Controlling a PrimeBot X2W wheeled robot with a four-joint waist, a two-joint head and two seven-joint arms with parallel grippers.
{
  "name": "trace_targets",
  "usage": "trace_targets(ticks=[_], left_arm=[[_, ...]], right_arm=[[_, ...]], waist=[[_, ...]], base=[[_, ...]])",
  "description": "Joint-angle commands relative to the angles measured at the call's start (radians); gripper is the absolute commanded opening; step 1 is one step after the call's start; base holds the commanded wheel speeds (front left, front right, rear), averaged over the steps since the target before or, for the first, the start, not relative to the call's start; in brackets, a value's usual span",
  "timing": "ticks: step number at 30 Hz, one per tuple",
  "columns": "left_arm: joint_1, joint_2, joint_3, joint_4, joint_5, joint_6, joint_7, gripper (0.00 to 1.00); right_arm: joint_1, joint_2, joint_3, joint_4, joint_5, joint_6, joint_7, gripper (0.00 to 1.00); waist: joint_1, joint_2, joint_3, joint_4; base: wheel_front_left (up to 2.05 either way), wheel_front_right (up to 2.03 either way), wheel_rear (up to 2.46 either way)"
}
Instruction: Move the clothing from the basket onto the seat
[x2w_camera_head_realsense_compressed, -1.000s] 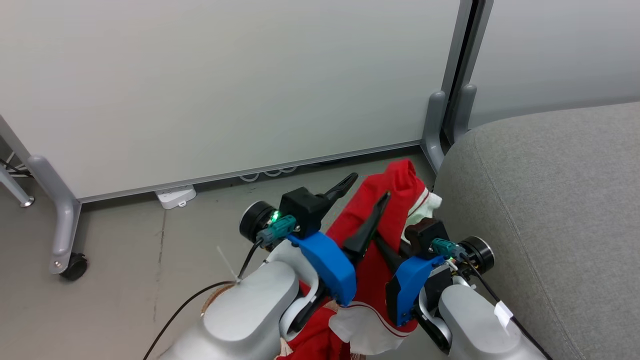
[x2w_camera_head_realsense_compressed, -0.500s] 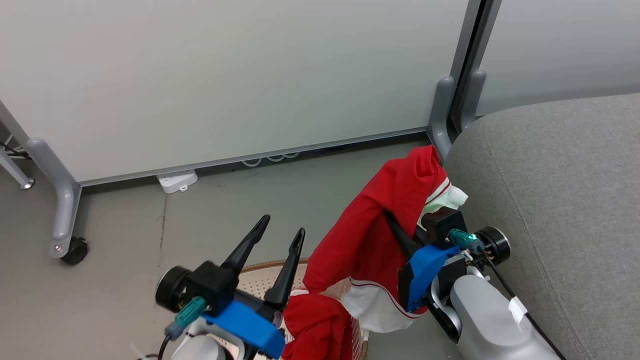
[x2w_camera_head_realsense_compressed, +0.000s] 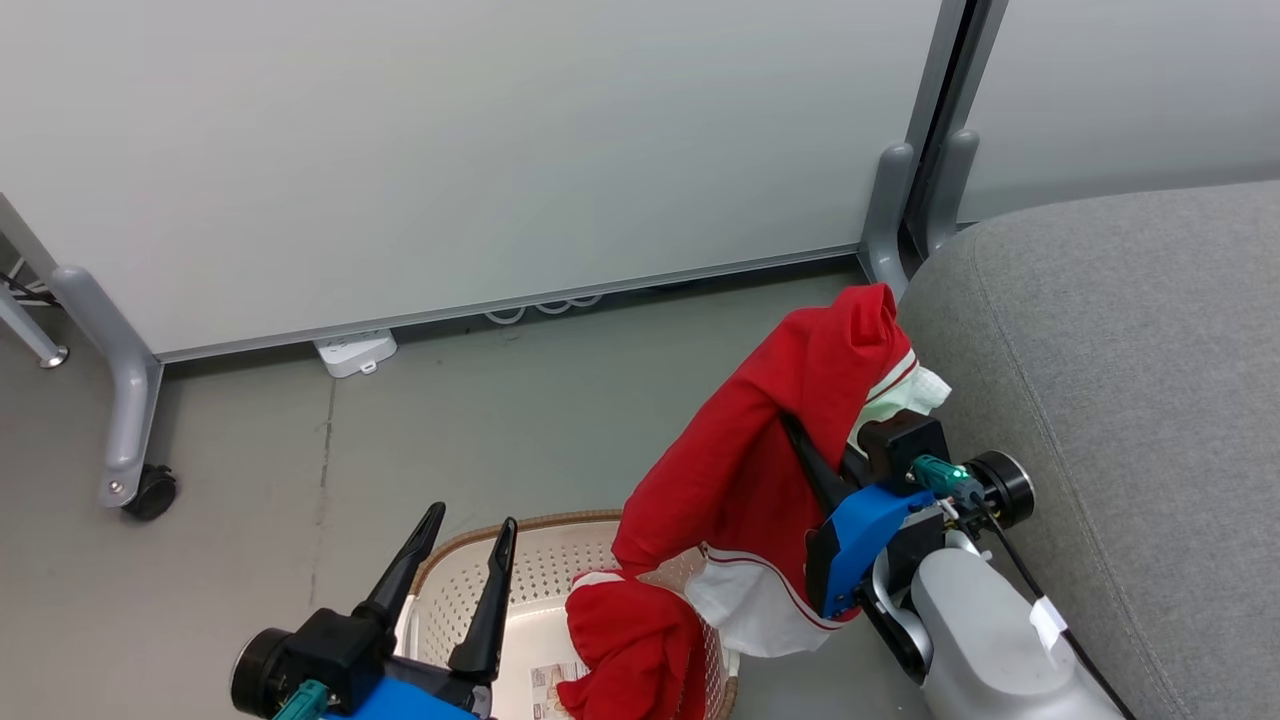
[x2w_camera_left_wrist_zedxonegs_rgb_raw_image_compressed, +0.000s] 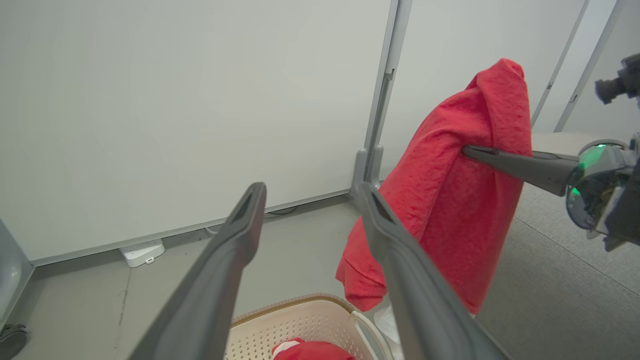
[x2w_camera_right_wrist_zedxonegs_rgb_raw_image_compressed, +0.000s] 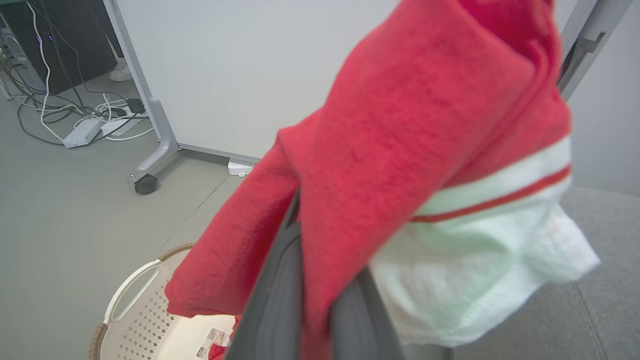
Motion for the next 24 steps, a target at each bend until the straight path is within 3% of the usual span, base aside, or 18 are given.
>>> trace_targets(ticks=[1, 10, 24], left_arm=[[0.010, -0.003, 0.010, 0.000, 0.006, -0.005, -0.003, 1.00], [0.027, -0.036, 0.053, 0.003, 0.052, -0.031, -0.003, 1.00], [0.005, -0.050, 0.055, 0.003, 0.078, -0.039, -0.003, 1.00]], right_arm=[[0.010, -0.001, -0.002, -0.008, 0.000, -0.001, 0.002, 0.00], [0.017, -0.001, -0.008, -0.022, 0.000, -0.001, 0.007, 0.00], [-0.003, -0.001, 0.017, -0.037, 0.012, -0.001, 0.015, 0.00]], waist=[[-0.0001, 0.0000, 0.000, 0.000], [-0.0001, 0.0000, -0.001, -0.036], [-0.0001, 0.0000, 0.011, -0.257]], base=[[0.00, 0.00, 0.00], [0.00, 0.00, 0.00], [0.00, 0.00, 0.00]])
